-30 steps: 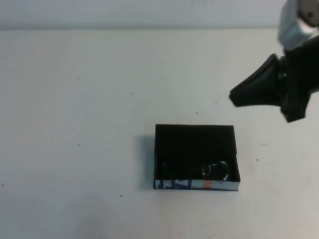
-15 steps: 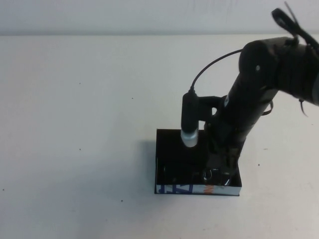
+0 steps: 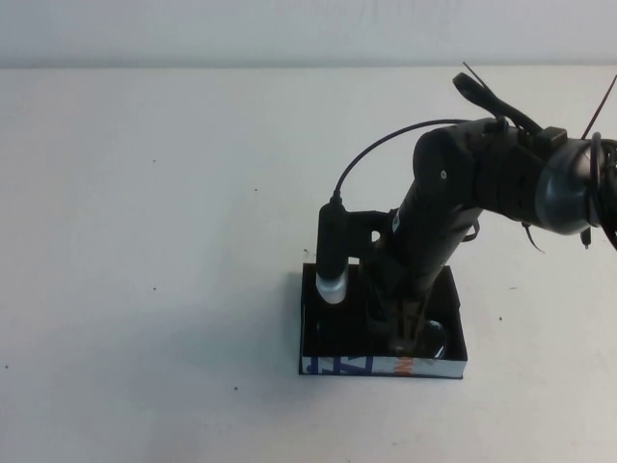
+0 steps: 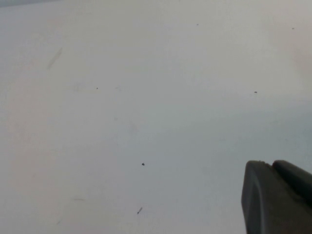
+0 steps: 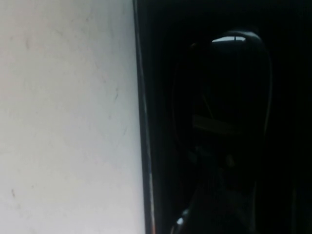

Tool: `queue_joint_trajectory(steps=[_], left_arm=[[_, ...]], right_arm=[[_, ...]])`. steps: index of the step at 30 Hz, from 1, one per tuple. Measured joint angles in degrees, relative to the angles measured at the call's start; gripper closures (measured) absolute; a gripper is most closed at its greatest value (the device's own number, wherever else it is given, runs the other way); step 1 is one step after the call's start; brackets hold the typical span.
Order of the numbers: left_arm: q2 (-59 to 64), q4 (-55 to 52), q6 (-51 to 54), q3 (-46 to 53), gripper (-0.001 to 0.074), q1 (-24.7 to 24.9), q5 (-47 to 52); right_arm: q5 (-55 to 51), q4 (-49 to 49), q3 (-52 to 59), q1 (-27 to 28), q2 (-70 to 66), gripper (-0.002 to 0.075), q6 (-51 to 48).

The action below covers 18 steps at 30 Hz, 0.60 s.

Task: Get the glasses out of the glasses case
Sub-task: Pick up the glasses from the glasses case

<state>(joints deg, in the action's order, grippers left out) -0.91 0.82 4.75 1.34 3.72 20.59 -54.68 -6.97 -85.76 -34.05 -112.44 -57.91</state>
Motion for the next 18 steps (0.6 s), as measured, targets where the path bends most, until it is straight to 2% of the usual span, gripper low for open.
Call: queue_joint_trajectory(steps=[12, 18], left_arm=[[0.0, 0.0, 0.0, 0.0, 0.0740, 0.0, 0.0], [0.0, 0.0, 0.0, 0.0, 0.0740, 0.0, 0.0]], right_arm=[[-0.9, 0.2, -0.4, 0.0, 0.1, 0.0366, 0.0], [-4.5, 0.3, -0.4, 0.0, 3.3, 0.0367, 0.4]])
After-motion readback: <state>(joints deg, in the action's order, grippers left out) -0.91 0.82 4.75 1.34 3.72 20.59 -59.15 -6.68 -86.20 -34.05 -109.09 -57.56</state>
